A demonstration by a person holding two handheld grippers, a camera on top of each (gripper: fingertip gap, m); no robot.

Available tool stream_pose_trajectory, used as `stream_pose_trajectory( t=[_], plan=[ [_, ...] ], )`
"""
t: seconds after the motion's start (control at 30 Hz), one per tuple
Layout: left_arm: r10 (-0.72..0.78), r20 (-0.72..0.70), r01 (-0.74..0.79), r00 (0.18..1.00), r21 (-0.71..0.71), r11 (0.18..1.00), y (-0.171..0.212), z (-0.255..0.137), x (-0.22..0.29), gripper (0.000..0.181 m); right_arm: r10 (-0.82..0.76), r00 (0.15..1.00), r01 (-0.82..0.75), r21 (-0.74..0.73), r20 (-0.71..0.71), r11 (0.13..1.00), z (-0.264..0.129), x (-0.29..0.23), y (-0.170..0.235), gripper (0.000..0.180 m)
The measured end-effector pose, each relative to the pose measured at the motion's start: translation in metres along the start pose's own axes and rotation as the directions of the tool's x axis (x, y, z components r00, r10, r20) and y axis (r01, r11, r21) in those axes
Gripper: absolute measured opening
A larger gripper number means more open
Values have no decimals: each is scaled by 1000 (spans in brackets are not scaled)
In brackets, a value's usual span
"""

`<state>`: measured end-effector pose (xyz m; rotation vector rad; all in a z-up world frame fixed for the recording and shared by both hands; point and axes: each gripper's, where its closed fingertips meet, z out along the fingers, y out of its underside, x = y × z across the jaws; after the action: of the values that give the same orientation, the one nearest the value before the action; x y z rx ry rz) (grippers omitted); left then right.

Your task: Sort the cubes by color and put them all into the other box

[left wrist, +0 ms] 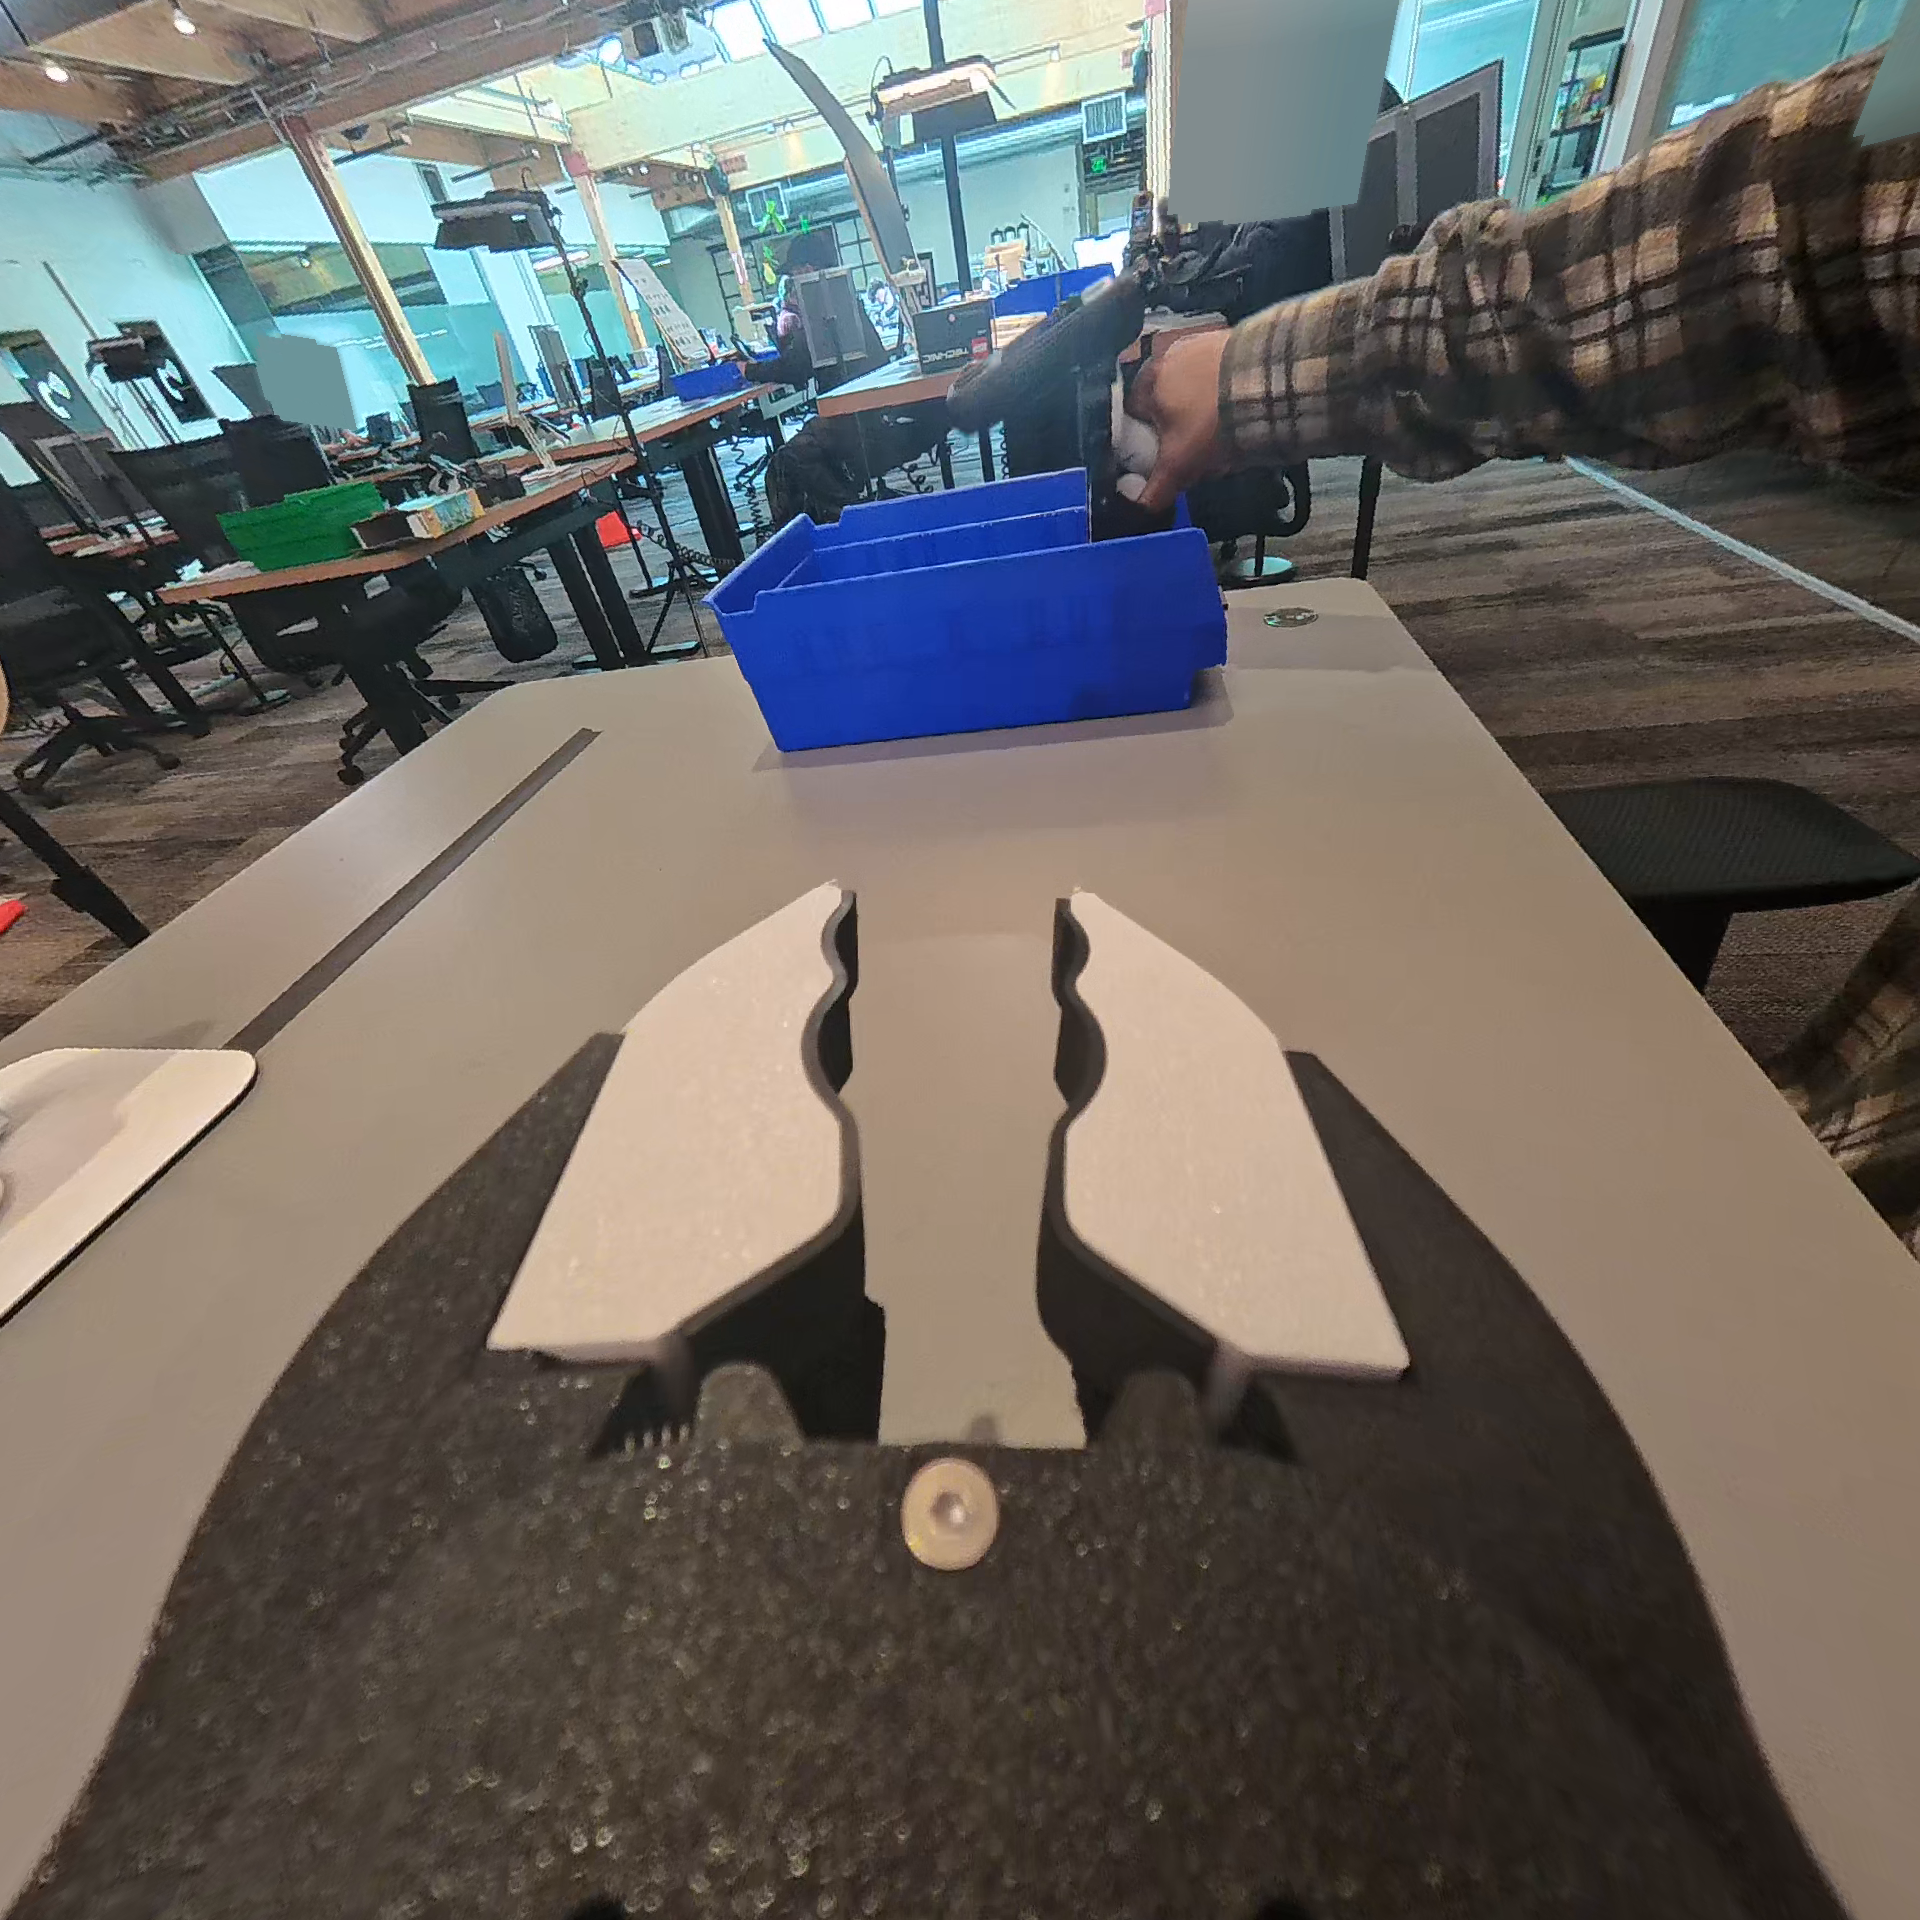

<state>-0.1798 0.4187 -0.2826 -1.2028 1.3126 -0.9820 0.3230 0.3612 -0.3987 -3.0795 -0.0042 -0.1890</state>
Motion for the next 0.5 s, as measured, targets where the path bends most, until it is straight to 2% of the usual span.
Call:
stream_pose_trajectory(
  t=[0.13, 0.23, 0.37, 0.43, 0.5],
  plan=[
    [-9, 16, 9, 1000, 6, 1000, -1, -2, -4, 37, -18, 999, 14, 117, 34, 993, -49, -11, -16, 47],
    [-14, 34, 14, 999, 2, 1000, 0, -2, -8, 39, -91, 991, 50, 356, 102, 933, -122, -48, -46, 49],
    [-5, 66, 4, 998, 3, 1000, -4, -5, -13, 41, -303, 939, 115, 682, 163, 722, -212, -135, -74, 49],
    [1, 105, 0, 995, -9, 1000, -7, -10, -19, 43, -413, 895, 131, 786, 169, 604, -232, -184, -80, 50],
    [-2, 146, 7, 989, -27, 1000, -13, -21, -26, 49, -515, 835, 120, 851, 192, 511, -237, -236, -84, 59]
  ],
)
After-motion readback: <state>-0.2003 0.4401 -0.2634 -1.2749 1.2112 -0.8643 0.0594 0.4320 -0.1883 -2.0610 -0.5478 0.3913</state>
